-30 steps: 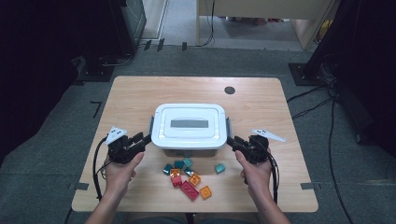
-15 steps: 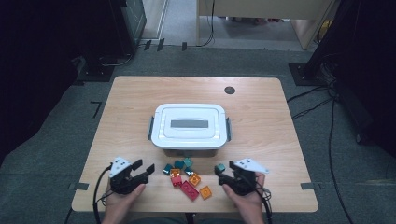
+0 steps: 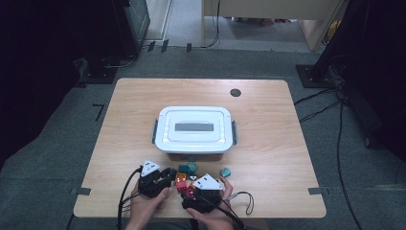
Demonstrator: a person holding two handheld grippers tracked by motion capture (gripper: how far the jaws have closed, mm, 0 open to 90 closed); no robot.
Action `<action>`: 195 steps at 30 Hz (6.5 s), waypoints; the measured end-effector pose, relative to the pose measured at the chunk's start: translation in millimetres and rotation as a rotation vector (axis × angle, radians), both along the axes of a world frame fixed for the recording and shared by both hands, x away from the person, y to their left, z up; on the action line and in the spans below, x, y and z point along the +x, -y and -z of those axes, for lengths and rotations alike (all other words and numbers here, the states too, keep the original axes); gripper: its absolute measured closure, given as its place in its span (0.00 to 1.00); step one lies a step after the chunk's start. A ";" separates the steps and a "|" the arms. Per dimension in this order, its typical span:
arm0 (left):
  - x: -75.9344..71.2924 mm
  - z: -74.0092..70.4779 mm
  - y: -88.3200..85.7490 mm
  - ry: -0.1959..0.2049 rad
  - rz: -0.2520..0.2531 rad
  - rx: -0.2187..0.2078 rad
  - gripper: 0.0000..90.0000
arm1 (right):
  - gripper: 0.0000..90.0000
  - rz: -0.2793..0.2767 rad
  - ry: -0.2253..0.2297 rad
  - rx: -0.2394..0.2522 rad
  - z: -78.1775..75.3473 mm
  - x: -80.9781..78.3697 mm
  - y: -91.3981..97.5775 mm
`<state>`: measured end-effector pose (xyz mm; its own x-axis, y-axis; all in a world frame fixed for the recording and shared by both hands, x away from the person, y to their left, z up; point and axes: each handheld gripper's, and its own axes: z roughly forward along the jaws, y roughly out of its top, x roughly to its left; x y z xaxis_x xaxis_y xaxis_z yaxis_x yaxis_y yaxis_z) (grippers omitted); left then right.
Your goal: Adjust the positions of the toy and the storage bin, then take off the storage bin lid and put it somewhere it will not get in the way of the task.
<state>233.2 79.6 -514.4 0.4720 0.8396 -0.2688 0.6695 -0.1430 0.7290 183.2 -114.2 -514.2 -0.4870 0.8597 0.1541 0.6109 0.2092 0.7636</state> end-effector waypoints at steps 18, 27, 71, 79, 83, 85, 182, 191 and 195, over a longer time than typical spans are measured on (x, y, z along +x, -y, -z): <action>7.7 2.9 75.7 -0.001 0.163 -0.016 0.77 | 0.31 0.053 -0.017 -0.158 3.6 8.3 57.2; 2.4 -10.8 70.3 0.043 0.131 -0.028 0.68 | 0.31 0.115 -0.020 -0.147 3.9 12.9 105.0; 8.4 -14.5 87.3 0.045 0.157 -0.077 0.59 | 0.44 0.126 0.083 -0.076 -18.6 -1.4 108.9; -3.9 -18.2 23.9 0.099 0.091 -0.057 0.54 | 0.54 0.162 0.013 -0.092 -9.1 2.4 124.7; -1.7 -17.7 -17.6 0.104 -0.018 -0.046 0.48 | 0.54 0.154 0.021 -0.052 -11.5 3.0 129.7; 1.3 -17.5 -36.4 0.108 -0.072 -0.023 0.43 | 0.50 0.153 0.040 -0.028 -15.3 4.3 132.6; 17.4 -58.1 -56.4 0.242 -0.038 0.103 0.67 | 0.59 -0.741 0.103 -0.094 -124.0 208.0 53.8; 23.9 -71.9 -41.2 0.265 0.016 0.070 0.82 | 0.69 -0.755 0.083 -0.061 -122.8 214.9 53.0; 26.3 -75.7 -40.2 0.260 0.035 0.067 0.87 | 0.73 -0.769 0.066 -0.045 -123.1 216.5 53.9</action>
<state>259.5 119.8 -438.7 0.5474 0.8331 -0.0794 0.4548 -0.2165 0.8639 399.7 -168.1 -391.1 -0.9568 0.2806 0.0764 0.2343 0.5881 0.7741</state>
